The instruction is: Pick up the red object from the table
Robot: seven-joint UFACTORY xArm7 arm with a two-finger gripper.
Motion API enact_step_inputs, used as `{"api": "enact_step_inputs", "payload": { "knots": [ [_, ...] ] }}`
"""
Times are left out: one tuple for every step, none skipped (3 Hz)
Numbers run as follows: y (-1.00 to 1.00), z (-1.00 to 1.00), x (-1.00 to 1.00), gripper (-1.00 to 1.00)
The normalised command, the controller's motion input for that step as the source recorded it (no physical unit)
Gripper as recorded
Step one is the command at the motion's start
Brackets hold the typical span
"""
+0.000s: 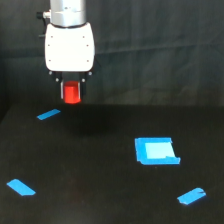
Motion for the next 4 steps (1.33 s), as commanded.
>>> {"api": "enact_step_inputs", "payload": {
  "knots": [
    [-0.04, -0.07, -0.02, -0.86],
    [0.11, -0.06, -0.11, -0.92],
    [-0.02, -0.13, 0.04, -0.86],
    [-0.04, -0.02, -0.05, -0.87]
  ]
}}
